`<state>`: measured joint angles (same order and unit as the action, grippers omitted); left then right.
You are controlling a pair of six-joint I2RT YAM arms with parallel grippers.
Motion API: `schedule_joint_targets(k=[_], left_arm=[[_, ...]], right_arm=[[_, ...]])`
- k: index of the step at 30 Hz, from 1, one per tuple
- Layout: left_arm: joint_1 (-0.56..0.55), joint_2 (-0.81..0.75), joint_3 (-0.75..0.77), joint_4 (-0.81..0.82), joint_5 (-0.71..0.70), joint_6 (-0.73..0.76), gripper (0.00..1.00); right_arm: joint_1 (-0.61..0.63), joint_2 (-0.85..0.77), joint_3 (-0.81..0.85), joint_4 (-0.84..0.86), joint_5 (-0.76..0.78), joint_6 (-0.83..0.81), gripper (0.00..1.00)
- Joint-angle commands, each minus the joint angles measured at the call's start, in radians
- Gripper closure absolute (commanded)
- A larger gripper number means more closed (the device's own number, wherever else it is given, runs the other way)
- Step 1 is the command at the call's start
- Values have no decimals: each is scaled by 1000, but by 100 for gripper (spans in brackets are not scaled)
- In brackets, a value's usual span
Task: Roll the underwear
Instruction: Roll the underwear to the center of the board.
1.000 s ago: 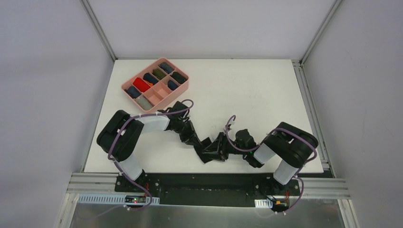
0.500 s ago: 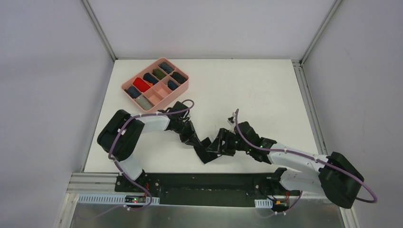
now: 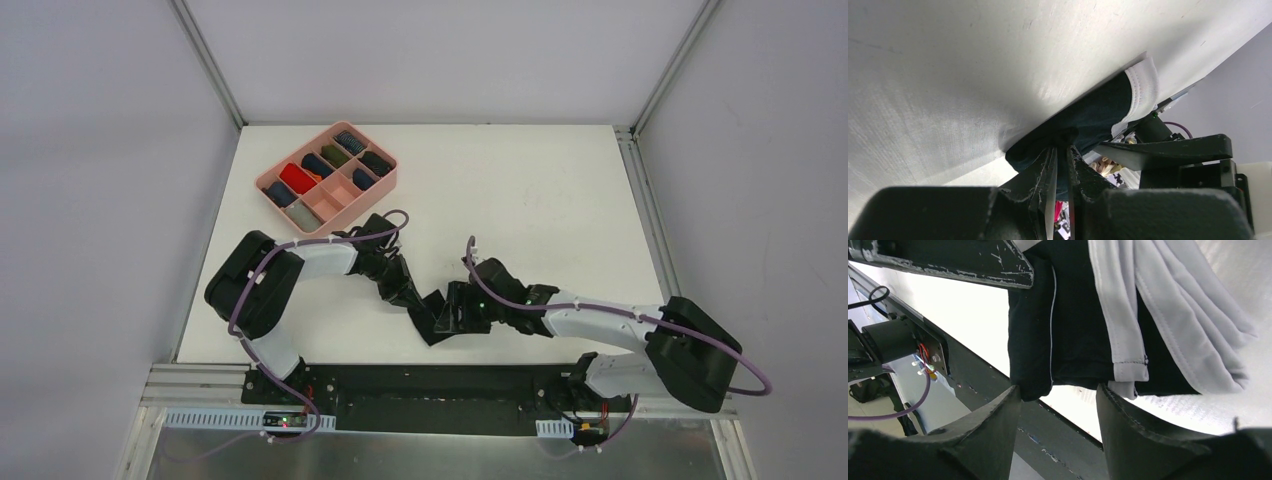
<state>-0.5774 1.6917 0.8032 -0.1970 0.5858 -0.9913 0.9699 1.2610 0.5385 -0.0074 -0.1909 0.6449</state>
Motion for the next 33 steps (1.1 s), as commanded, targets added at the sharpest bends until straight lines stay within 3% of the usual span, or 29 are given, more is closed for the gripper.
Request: schedule_joint_targets(k=[1, 10, 18, 33], left_arm=[[-13, 15, -31, -97, -84, 42, 86], [-13, 8, -37, -97, -87, 40, 86], [-14, 14, -27, -97, -82, 42, 86], [-13, 14, -26, -97, -77, 43, 86]], right_arm=[[33, 36, 53, 68, 0, 5, 41], [63, 64, 61, 111, 8, 40, 48], [72, 34, 60, 93, 43, 57, 42], [80, 86, 70, 144, 25, 77, 53]])
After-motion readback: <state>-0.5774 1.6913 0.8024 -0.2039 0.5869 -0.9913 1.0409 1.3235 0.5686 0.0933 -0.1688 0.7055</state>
